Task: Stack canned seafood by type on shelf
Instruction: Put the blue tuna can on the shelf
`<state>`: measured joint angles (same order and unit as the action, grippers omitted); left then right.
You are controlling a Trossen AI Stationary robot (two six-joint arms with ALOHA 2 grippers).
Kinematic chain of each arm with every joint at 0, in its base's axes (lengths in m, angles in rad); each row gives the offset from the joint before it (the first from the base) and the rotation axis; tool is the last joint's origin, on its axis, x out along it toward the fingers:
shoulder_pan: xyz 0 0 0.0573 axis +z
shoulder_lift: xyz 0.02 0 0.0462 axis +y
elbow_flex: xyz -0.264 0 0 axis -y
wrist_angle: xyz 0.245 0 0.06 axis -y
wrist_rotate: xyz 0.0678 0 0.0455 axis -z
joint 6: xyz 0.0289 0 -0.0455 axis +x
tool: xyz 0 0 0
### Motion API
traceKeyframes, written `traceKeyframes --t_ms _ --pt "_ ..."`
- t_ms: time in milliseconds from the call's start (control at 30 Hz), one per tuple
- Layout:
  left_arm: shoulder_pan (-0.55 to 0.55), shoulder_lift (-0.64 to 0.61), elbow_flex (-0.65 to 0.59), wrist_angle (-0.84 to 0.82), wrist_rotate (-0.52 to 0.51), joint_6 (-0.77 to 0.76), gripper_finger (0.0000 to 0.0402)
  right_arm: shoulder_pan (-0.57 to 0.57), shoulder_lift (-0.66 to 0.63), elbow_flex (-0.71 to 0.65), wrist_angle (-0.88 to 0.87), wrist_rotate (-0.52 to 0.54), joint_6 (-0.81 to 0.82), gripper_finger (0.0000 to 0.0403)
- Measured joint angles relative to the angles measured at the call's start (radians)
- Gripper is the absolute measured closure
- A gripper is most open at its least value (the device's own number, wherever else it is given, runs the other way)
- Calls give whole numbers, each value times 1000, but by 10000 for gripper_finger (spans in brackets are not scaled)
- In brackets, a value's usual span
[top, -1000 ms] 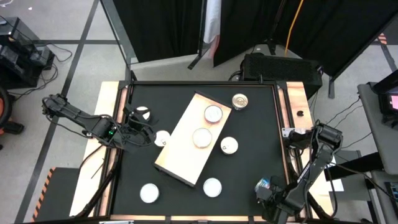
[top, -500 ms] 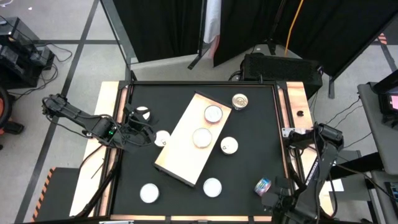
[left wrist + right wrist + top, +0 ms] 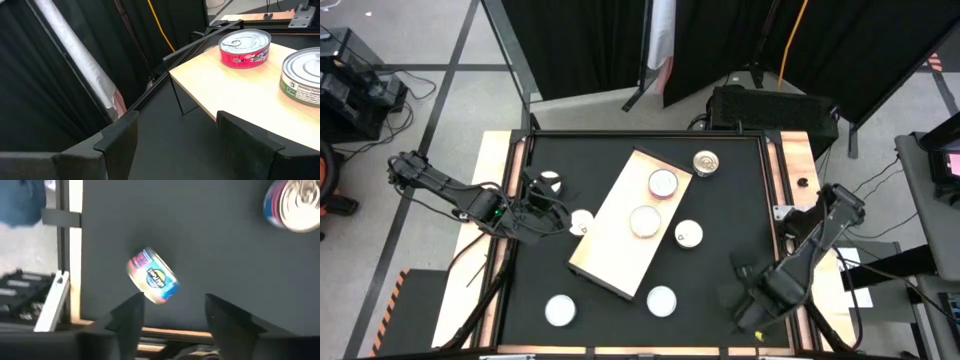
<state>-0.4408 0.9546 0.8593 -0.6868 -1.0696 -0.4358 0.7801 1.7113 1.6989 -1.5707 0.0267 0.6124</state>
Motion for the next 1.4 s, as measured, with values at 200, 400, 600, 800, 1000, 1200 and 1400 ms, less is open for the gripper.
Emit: traceKeyframes --t_ms 200,400,600,800,1000,1200,1400 --pt "0 0 0 -1 15 0 133 -49 -1 -5 17 4 -291 125" --pt "0 0 0 -2 18 0 133 -53 28 -69 193 -59 -375 99" --pt "0 0 0 -2 18 1 133 -4 44 -187 252 -170 -394 96" --pt "0 0 0 -2 18 2 133 15 45 -248 273 -146 -408 96" --pt "0 0 0 -2 18 0 133 12 45 -349 390 -161 -449 96" --pt "0 0 0 -1 18 0 133 12 45 -398 390 -136 -475 96" --pt "0 0 0 -1 18 0 133 12 45 -463 419 -132 -527 96"
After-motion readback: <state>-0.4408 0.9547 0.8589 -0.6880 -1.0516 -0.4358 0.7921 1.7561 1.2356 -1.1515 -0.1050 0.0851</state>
